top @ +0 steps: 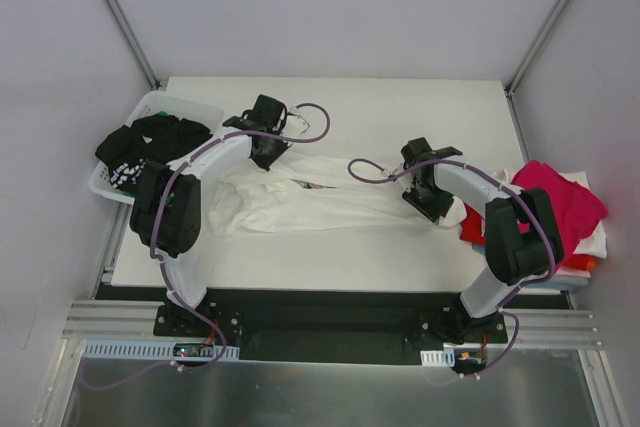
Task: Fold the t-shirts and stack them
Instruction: Fold the other side of the tshirt into a rectangle
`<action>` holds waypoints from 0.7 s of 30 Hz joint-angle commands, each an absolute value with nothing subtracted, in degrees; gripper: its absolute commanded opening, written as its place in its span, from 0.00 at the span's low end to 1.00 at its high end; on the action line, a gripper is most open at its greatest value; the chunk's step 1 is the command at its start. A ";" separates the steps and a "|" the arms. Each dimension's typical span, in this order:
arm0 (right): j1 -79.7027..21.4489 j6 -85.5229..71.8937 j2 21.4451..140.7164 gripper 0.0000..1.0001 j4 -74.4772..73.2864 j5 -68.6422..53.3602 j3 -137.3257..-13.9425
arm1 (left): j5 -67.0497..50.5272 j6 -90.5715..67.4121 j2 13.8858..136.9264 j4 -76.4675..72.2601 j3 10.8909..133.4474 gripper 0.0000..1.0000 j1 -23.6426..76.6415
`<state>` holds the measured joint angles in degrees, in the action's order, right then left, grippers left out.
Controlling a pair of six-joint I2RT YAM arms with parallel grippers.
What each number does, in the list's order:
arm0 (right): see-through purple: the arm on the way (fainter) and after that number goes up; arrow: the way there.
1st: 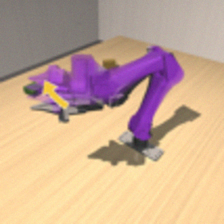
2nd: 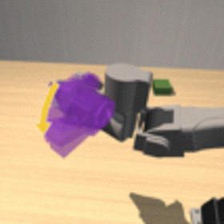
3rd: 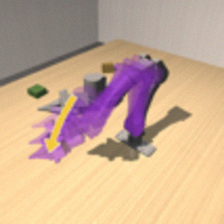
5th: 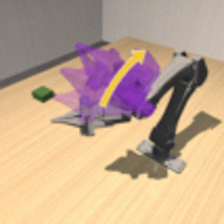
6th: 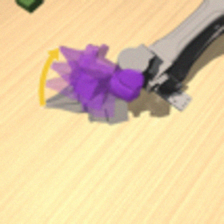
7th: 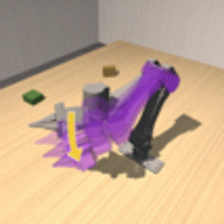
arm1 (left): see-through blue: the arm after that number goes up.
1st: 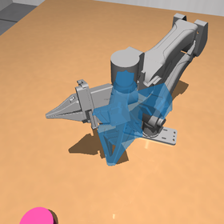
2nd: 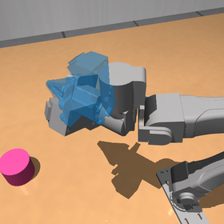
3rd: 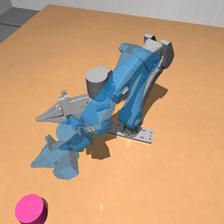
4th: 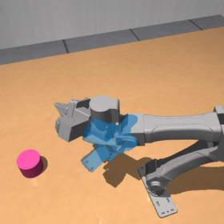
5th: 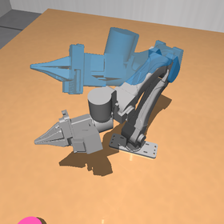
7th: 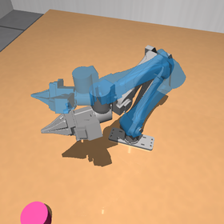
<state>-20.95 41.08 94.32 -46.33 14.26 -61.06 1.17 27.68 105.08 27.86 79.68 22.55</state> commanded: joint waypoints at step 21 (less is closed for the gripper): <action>-20.92 40.87 94.92 0.31 -48.08 17.93 -60.82 | 9.58 25.67 85.69 34.10 61.44 0.09 31.29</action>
<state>-20.95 41.12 94.56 -46.39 15.70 -61.06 7.31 27.40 87.74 30.94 63.42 30.09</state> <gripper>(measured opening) 0.317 0.077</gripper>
